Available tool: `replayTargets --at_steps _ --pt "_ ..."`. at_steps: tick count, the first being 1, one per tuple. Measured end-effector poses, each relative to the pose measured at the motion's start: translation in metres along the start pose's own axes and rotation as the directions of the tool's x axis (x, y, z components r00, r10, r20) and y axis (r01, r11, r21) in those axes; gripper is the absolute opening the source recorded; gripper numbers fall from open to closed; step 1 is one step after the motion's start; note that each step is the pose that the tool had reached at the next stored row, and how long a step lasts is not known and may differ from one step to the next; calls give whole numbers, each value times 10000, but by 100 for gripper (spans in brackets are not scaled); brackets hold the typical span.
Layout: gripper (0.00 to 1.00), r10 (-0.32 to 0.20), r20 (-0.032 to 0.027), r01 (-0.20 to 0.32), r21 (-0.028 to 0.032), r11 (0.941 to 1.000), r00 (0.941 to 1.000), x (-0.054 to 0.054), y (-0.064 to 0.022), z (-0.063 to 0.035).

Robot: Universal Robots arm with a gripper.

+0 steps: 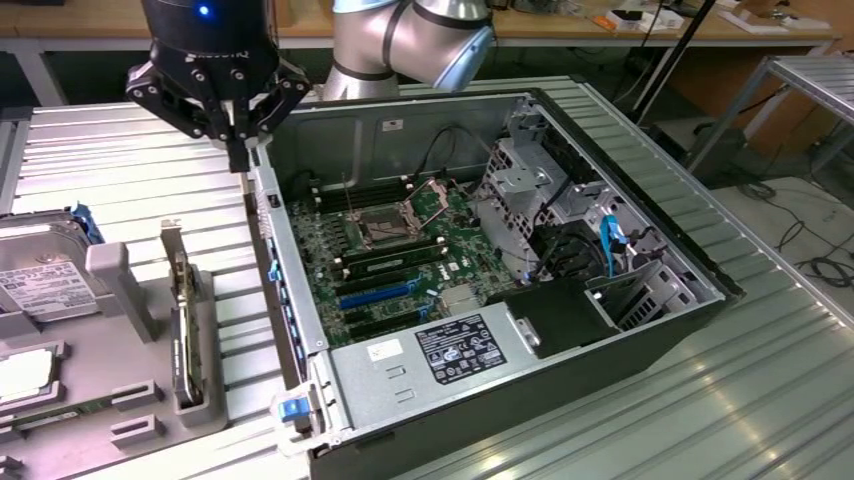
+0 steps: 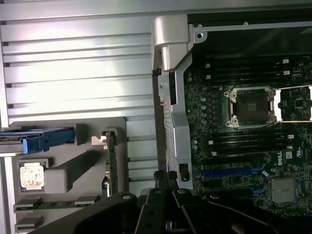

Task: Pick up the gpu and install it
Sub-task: 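Reach for the gpu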

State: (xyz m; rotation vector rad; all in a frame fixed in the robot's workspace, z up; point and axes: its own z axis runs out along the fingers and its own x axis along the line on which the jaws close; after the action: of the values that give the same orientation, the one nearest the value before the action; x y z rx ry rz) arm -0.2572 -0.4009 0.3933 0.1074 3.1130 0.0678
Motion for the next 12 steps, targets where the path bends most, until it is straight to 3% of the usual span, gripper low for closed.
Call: replayTargets --at_steps 12 --pt "11 0 0 0 0 10000 10000 164 -11 -5"
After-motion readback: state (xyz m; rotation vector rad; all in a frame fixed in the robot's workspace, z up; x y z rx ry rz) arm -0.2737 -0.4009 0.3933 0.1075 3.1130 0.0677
